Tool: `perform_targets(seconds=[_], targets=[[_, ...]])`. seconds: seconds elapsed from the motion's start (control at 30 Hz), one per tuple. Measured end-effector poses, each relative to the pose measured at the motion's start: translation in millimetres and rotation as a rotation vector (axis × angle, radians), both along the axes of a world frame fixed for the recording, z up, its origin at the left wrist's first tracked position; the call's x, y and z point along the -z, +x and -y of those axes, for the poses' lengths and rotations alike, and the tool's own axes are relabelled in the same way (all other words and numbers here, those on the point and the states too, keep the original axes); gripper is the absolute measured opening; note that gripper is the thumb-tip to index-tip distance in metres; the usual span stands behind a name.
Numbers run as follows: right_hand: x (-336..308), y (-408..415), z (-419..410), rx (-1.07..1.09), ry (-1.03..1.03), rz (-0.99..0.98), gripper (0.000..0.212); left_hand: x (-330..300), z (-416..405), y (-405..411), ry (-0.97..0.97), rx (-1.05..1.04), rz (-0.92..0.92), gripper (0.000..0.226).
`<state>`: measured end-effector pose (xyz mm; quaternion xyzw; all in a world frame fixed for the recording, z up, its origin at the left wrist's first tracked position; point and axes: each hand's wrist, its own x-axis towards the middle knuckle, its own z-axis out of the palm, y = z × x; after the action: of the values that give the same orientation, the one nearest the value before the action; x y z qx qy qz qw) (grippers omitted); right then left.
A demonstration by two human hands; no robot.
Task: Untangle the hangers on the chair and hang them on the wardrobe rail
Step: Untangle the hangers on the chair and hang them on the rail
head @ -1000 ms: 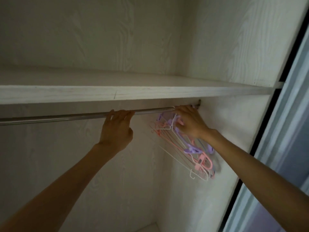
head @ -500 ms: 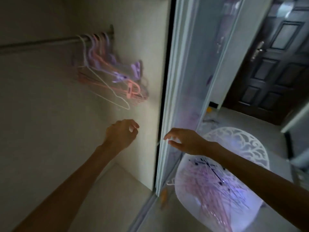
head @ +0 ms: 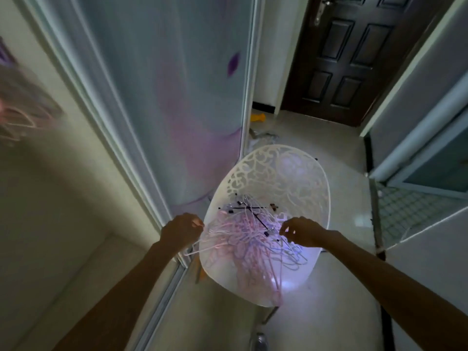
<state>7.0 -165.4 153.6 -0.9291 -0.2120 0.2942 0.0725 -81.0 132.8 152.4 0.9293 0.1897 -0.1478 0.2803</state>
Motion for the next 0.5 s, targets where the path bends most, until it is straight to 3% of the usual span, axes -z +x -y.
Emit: perform_targets(seconds=[0.23,0.37,0.5], targets=[[85,54,44,-0.001,-0.012,-0.134,0.027,116,68,36,-0.036,-0.027,-0.153,0.023],[146,68,47,0.090,0.016,-0.167,0.026,166,89,50,0.046,-0.095,0.076,0.021],[216,64,42,0.143,0.017,-0.095,0.031,235,94,65,-0.105,-0.171,-0.141,0.032]])
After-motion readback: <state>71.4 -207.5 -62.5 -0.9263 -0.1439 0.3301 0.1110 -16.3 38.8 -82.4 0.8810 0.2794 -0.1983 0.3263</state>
